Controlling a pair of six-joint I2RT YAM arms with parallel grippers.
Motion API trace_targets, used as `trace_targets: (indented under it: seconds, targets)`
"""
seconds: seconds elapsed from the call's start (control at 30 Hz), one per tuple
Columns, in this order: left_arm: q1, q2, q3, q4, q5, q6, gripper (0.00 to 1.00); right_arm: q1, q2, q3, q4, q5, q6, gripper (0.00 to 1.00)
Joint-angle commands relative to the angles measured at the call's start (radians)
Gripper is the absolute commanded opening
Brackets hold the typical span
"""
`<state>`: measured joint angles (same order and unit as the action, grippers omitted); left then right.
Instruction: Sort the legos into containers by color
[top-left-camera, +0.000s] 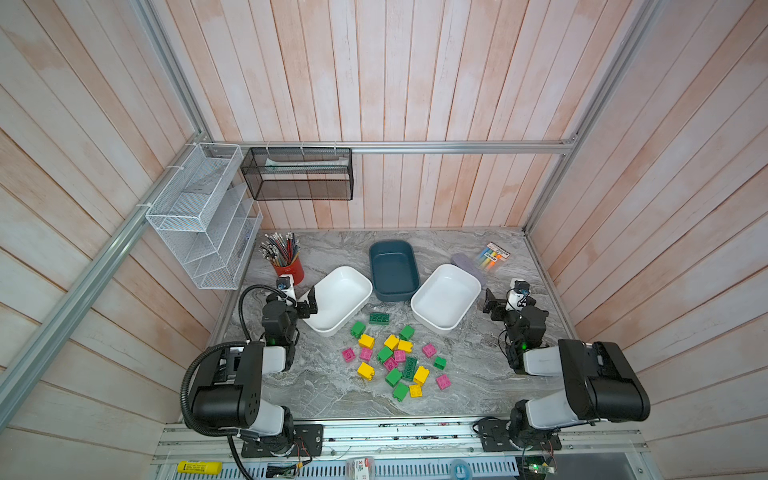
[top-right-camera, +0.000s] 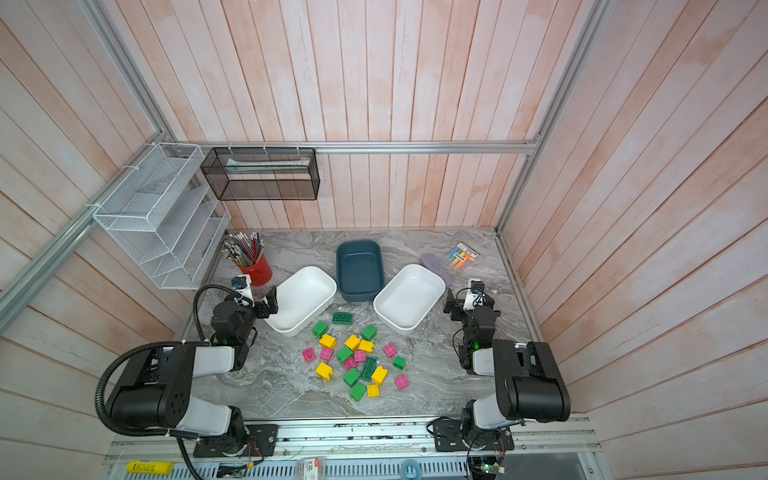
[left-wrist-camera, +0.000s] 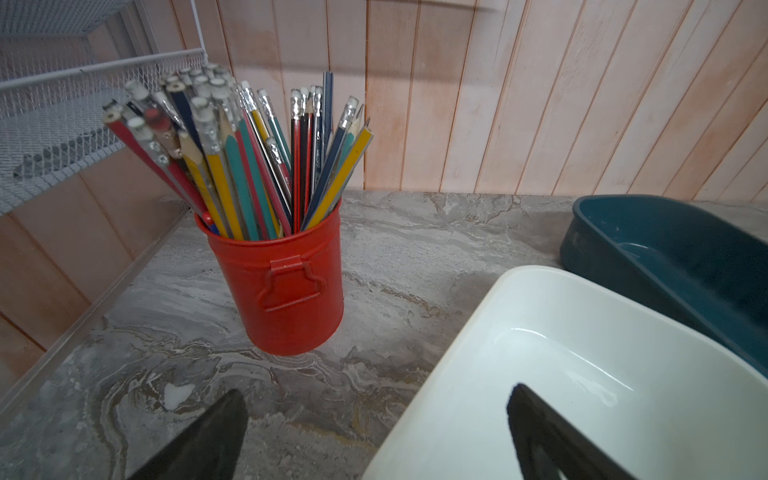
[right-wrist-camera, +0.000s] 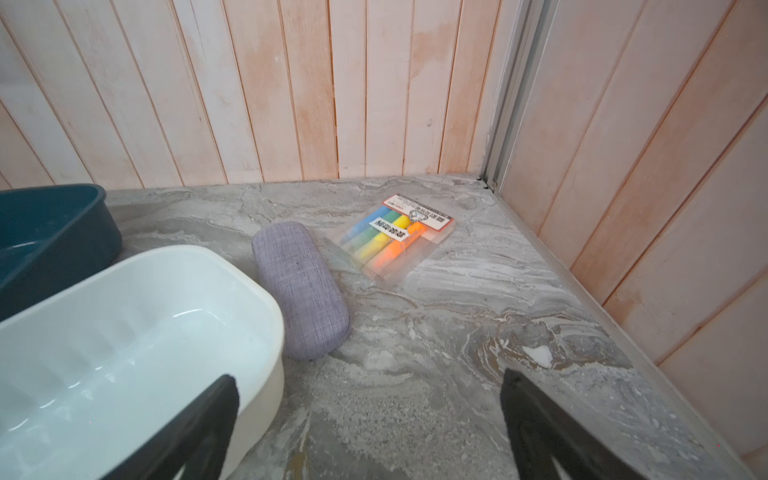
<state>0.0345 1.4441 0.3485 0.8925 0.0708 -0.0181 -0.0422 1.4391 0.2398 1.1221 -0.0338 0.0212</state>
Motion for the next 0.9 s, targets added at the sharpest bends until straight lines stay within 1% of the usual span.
trace_targets:
  seconds: [0.0,0.1,0.13,0.23,0.3,0.43,0.5,0.57,0.63,0.77,0.87]
  targets:
    - [-0.002,-0.135,0.080,-0.188,-0.008,0.004,0.99,-0.005,-0.102,0.041,-0.106,-0.049,-0.016,0.98]
    - [-0.009,-0.246,0.140,-0.360,-0.014,-0.022,1.00,-0.005,-0.198,0.065,-0.211,-0.082,-0.022,0.98]
    - [-0.017,-0.277,0.175,-0.434,-0.032,-0.040,1.00,-0.005,-0.228,0.079,-0.254,-0.102,-0.027,0.98]
    - [-0.068,-0.350,0.272,-0.650,-0.111,-0.069,1.00,-0.005,-0.327,0.128,-0.402,-0.179,-0.030,0.98]
    - [-0.108,-0.378,0.344,-0.803,-0.137,-0.129,1.00,-0.004,-0.379,0.187,-0.547,-0.247,-0.036,0.98]
    - [-0.198,-0.391,0.472,-1.113,-0.107,-0.196,1.00,0.004,-0.444,0.308,-0.825,-0.411,-0.044,0.98]
    - [-0.249,-0.393,0.520,-1.249,-0.075,-0.207,0.99,0.014,-0.463,0.368,-0.963,-0.479,-0.056,0.98]
    - [-0.310,-0.403,0.548,-1.355,-0.046,-0.220,1.00,0.033,-0.479,0.421,-1.080,-0.536,-0.063,0.98]
    - [-0.368,-0.405,0.570,-1.435,-0.008,-0.229,1.00,0.062,-0.488,0.463,-1.183,-0.565,-0.081,0.98]
    - [-0.489,-0.405,0.593,-1.548,0.042,-0.237,1.00,0.161,-0.497,0.528,-1.349,-0.569,-0.098,0.98]
    - [-0.588,-0.368,0.608,-1.614,0.039,-0.255,0.99,0.238,-0.491,0.553,-1.432,-0.559,-0.095,0.98]
